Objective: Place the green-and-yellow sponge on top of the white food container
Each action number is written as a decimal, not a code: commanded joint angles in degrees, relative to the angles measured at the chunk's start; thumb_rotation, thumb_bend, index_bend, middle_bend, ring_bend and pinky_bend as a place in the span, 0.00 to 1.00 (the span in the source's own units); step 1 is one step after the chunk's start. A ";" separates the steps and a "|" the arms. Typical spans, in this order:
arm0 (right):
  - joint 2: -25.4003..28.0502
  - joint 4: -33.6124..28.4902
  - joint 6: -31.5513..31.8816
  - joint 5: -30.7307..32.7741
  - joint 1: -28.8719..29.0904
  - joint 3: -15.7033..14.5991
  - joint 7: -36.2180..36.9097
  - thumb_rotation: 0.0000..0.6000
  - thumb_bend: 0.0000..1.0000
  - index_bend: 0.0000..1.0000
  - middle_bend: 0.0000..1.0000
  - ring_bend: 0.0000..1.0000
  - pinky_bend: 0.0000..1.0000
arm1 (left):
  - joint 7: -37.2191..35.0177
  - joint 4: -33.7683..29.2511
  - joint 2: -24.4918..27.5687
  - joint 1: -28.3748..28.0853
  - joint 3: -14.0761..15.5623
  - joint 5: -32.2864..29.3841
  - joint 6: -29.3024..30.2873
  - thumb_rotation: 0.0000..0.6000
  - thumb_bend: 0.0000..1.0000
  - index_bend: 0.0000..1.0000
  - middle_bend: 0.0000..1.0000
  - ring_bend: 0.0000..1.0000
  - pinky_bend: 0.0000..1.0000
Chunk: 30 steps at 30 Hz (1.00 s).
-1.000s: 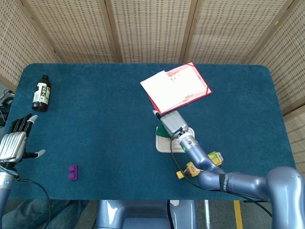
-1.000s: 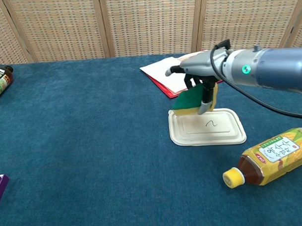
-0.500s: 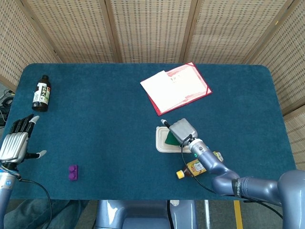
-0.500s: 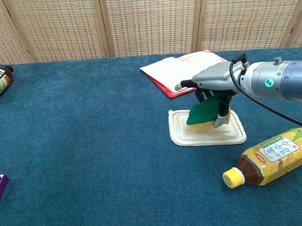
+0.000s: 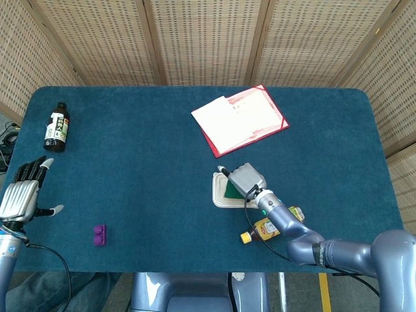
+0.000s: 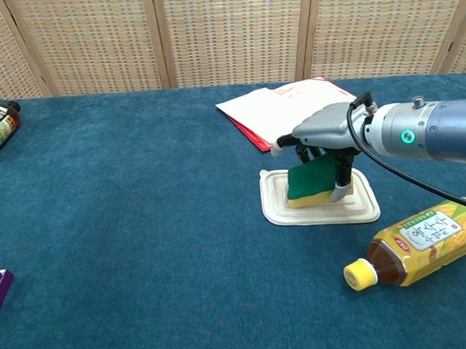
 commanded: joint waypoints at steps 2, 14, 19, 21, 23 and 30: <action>0.66 -0.55 -1.22 1.14 0.51 -0.25 -0.13 1.00 0.00 0.16 0.09 0.03 0.06 | -0.04 0.03 0.00 -0.10 0.01 -0.27 -0.47 1.00 0.08 0.00 0.00 0.00 0.00; 5.71 -8.56 3.98 -0.05 -0.30 -0.28 -1.76 1.00 0.00 0.11 0.03 0.00 0.00 | -1.18 -0.23 0.49 0.12 -0.06 0.43 -0.31 1.00 0.07 0.00 0.00 0.00 0.00; 12.30 -16.46 10.84 -4.82 -3.17 0.70 -0.29 1.00 0.00 0.10 0.01 0.00 0.00 | -2.13 -0.86 1.07 0.79 0.12 1.96 1.01 1.00 0.08 0.00 0.00 0.00 0.00; 14.42 -18.10 13.78 -7.53 -4.70 0.65 0.47 1.00 0.00 0.09 0.00 0.00 0.00 | -2.34 -1.08 1.26 1.10 0.28 2.50 1.52 1.00 0.07 0.00 0.00 0.00 0.00; 17.62 -19.95 18.96 -12.13 -7.78 0.11 2.16 1.00 0.00 0.04 0.00 0.00 0.00 | -2.56 -1.48 1.52 1.70 0.65 3.41 2.45 1.00 0.07 0.00 0.00 0.00 0.00; 23.67 -20.22 36.49 -25.23 -20.53 -3.69 12.64 1.00 0.00 0.00 0.00 0.00 0.00 | -1.97 -0.55 -0.44 4.86 2.21 8.39 9.32 1.00 0.08 0.00 0.00 0.00 0.00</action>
